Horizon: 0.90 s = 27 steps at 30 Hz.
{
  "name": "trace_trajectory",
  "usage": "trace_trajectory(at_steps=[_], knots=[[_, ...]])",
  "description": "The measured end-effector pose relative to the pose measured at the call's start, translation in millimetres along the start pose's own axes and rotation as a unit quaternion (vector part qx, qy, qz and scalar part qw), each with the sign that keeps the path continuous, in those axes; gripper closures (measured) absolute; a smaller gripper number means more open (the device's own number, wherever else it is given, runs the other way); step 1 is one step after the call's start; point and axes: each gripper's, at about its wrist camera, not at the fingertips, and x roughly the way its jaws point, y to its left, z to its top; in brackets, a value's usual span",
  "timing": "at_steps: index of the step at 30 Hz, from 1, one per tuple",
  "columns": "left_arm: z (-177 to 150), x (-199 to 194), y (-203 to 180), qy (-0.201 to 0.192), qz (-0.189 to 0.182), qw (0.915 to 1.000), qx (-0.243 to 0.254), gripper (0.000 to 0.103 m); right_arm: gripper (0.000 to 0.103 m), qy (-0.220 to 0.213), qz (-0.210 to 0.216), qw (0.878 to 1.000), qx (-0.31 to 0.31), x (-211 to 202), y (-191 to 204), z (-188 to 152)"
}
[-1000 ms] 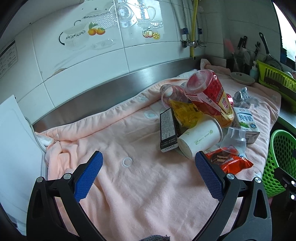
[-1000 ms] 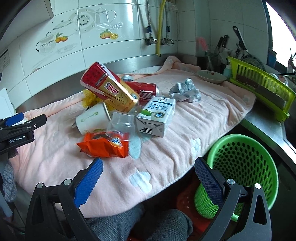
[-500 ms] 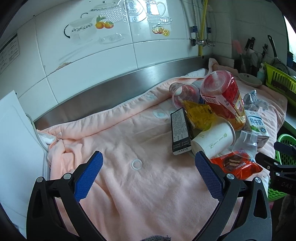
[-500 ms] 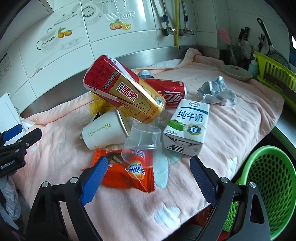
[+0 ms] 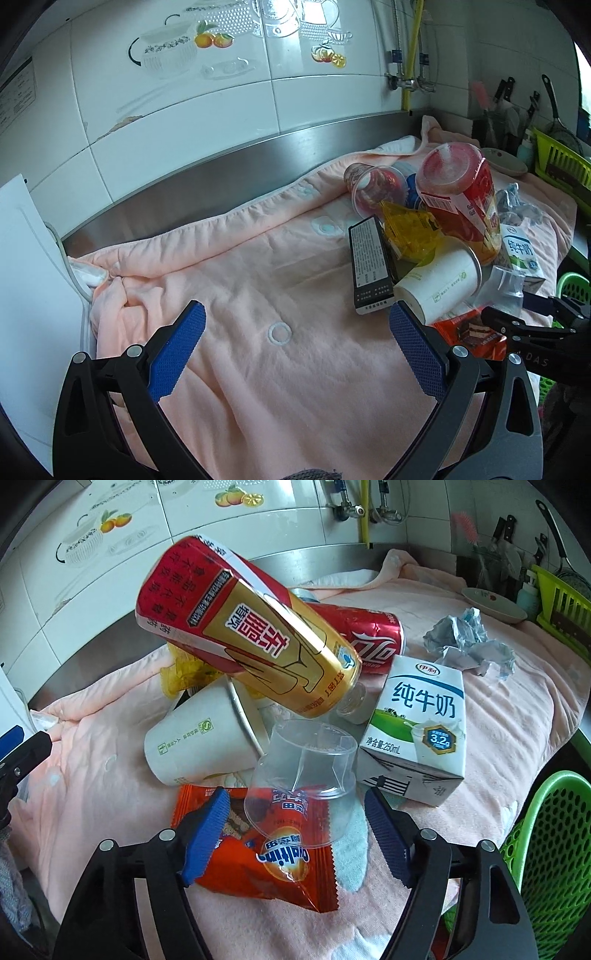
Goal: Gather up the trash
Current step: 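Lower the right tool over the clear plastic cup and close on it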
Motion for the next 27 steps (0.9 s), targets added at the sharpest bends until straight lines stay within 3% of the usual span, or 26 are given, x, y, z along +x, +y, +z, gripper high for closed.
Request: trace_trajectory(at_steps=[7,27], knots=[[1.4,6.3,1.3,0.002,-0.006,1.0,0.002,0.005,0.04,0.014,0.0,1.0,0.0,12.1,0.4,1.6],[6.4,29.1,5.2,0.011,-0.038,0.9992,0.009,0.007,0.042,-0.004,-0.032,0.999,-0.015,-3.4,7.9,-1.7]])
